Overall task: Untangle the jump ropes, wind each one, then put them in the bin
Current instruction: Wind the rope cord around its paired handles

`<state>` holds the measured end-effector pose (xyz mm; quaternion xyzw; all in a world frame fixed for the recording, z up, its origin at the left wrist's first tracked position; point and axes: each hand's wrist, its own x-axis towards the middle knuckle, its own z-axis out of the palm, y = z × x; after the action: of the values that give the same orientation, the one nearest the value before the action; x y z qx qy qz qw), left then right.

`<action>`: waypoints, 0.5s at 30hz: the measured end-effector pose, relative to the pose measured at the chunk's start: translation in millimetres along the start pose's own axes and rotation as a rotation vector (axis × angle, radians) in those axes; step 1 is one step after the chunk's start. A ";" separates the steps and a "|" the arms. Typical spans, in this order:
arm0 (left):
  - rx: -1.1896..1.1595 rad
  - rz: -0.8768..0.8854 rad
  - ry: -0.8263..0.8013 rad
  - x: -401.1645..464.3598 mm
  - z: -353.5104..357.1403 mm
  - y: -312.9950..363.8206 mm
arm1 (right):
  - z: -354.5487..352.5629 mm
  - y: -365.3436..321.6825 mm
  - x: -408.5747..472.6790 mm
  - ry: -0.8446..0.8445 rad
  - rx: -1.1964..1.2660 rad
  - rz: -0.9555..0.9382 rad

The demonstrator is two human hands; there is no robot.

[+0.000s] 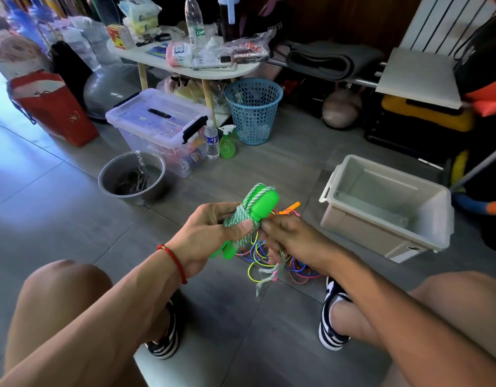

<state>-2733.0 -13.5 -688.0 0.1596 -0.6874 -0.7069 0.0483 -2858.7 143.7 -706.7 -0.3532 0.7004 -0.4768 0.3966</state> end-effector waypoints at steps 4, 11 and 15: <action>0.037 0.022 0.054 5.1 -5.2 -1.6 | 0.1 -9.0 5.5 0.106 -0.220 -0.033; 0.345 0.090 0.206 20.9 -12.6 -17.2 | 24.3 -21.2 4.8 0.181 -0.540 0.071; 0.547 0.072 0.350 27.9 -7.7 -25.8 | 30.4 -24.9 10.3 0.280 -0.572 0.161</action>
<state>-2753.1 -27.6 -718.0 0.2611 -0.8384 -0.4555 0.1460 -2833.2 115.6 -692.3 -0.3247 0.8793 -0.2720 0.2176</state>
